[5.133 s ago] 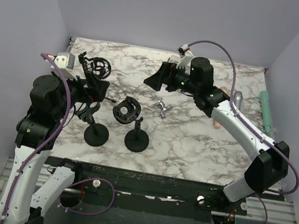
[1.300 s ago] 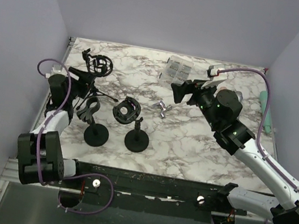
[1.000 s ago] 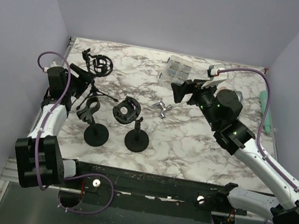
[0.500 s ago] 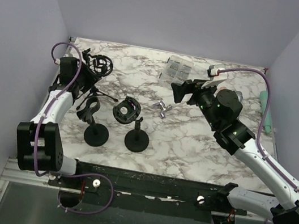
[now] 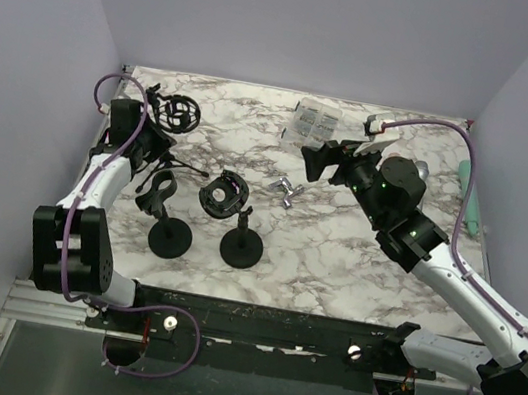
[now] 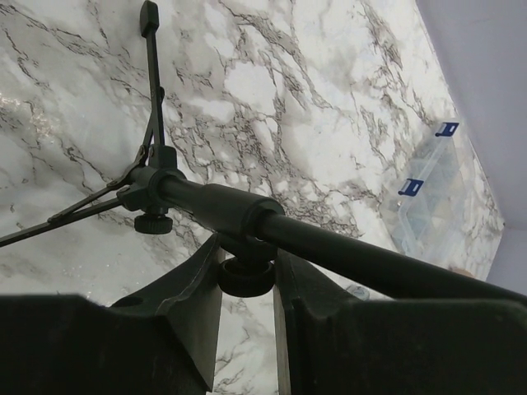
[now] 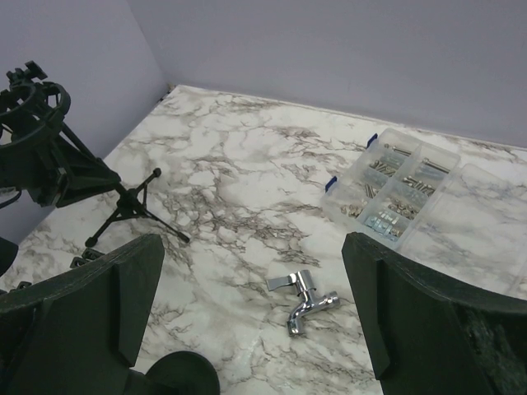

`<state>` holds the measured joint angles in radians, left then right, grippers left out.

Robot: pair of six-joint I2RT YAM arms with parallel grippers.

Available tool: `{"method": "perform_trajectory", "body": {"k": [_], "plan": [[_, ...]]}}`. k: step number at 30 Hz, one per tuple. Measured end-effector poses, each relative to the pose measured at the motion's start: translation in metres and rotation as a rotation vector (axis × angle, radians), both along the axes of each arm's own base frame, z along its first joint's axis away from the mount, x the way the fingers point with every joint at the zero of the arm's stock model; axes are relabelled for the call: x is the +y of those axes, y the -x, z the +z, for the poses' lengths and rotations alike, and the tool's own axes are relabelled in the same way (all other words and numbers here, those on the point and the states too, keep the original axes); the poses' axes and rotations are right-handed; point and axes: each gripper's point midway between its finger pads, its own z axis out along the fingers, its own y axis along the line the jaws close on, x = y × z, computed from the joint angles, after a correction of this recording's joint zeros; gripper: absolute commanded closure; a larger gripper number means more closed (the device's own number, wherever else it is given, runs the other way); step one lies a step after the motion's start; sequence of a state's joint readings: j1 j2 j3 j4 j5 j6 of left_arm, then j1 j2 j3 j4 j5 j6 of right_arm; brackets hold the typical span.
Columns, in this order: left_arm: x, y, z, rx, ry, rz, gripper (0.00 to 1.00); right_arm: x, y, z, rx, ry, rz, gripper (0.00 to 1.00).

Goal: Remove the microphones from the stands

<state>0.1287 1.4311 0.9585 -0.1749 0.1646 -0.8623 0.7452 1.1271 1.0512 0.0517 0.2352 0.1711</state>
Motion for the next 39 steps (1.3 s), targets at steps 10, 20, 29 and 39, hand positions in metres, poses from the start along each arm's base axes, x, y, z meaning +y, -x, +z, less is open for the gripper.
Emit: {"method": "perform_trajectory", "body": {"k": [10, 20, 29, 39], "plan": [[-0.013, -0.008, 0.006, -0.218, 0.253, 0.052, 1.0, 0.001, -0.002, -0.004, 0.008, 0.008, -0.005, 0.0], [-0.029, -0.018, 0.012, -0.416, 0.572, 0.065, 1.0, 0.0, -0.004, -0.007, 0.012, 0.012, -0.013, 0.0], [-0.032, -0.015, 0.014, -0.419, 0.587, 0.05, 0.49, 0.0, -0.004, -0.009, 0.012, 0.018, -0.013, 0.0], [-0.018, -0.014, 0.042, -0.276, 0.238, -0.011, 0.15, 0.0, -0.004, -0.009, 0.011, 0.02, -0.014, 0.0]]}}
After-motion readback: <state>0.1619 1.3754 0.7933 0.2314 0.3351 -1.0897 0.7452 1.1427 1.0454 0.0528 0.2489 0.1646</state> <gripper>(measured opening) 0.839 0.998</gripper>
